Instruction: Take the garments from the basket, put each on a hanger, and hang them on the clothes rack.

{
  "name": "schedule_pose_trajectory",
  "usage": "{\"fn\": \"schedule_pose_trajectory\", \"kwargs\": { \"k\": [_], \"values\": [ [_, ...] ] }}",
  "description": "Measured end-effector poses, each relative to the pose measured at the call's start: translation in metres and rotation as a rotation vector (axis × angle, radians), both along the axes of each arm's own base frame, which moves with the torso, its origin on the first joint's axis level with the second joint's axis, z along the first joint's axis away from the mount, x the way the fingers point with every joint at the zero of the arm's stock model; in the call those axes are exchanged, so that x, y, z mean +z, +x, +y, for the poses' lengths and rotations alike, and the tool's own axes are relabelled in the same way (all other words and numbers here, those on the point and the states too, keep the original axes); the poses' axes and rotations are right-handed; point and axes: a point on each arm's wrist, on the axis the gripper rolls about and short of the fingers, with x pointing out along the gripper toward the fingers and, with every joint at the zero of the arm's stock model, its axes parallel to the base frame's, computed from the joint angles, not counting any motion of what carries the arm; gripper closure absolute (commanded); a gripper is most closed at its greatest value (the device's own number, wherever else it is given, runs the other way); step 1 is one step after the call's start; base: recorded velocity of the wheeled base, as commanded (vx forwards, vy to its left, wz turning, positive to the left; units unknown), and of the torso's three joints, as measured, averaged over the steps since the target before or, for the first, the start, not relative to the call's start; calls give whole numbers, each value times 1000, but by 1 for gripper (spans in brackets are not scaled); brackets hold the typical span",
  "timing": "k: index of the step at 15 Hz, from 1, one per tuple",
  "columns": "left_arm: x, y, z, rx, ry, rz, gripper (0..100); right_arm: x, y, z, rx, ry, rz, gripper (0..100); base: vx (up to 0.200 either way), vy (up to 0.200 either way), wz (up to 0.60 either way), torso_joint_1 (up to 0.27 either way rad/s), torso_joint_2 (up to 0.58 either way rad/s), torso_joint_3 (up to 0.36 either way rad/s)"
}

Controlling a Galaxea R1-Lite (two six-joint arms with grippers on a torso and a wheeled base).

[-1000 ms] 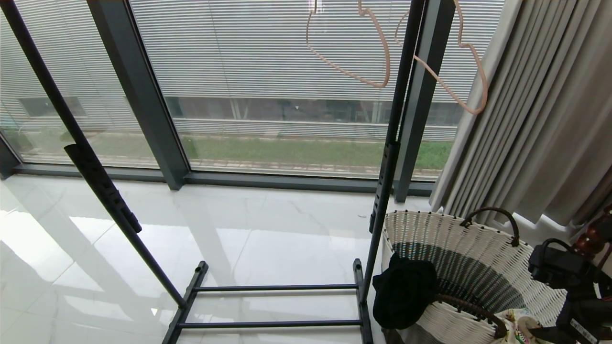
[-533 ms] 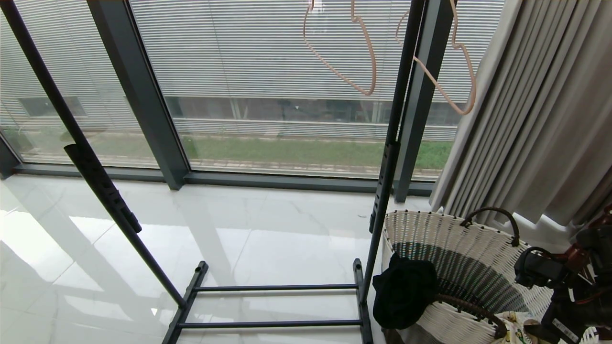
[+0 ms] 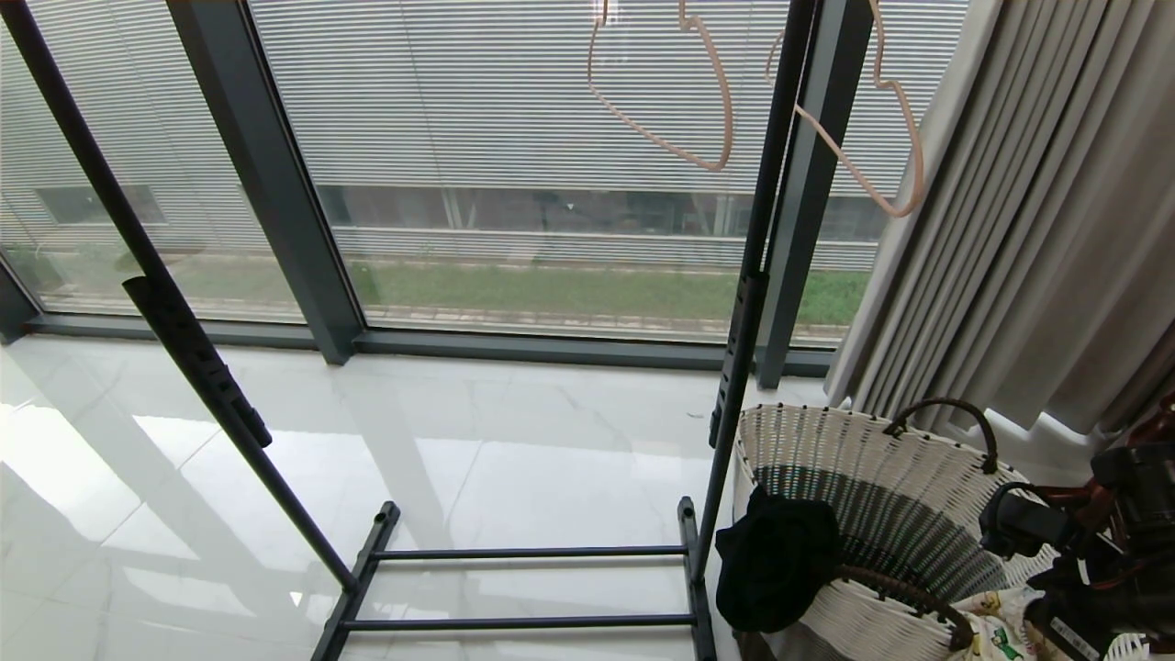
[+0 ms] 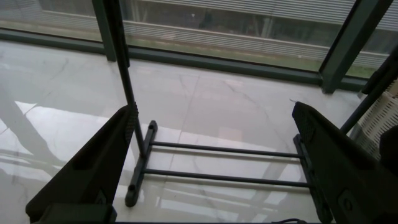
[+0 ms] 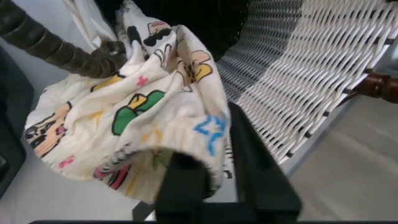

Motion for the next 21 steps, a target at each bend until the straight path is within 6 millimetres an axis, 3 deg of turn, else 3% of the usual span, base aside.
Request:
{"fn": "schedule_pose_trajectory", "kwargs": {
  "k": [4, 6, 8, 11, 13, 21],
  "values": [
    [0, 0, 0, 0, 1, 0, 0, 9, -25, 1, -10, 9, 41, 100, 0, 0, 0, 0, 0, 0],
    [0, 0, 0, 0, 1, 0, 0, 28, -52, 4, -19, 34, 159, 100, 0, 0, 0, 0, 0, 0],
    [0, 0, 0, 0, 4, 0, 0, 66, -70, 9, -40, 84, 208, 100, 0, 0, 0, 0, 0, 0],
    [0, 0, 0, -1, 16, 1, 0, 131, -95, 27, -28, 172, 72, 100, -200, 0, 0, 5, 2, 2],
    [0, 0, 0, -1, 21, 0, 0, 158, -109, 34, 23, 190, -17, 100, -200, 0, 0, 2, 2, 5],
    [0, 0, 0, -2, 19, 1, 0, 182, -122, 38, 97, 193, -143, 100, -175, 0, 0, 3, 2, 3]
  ]
}}
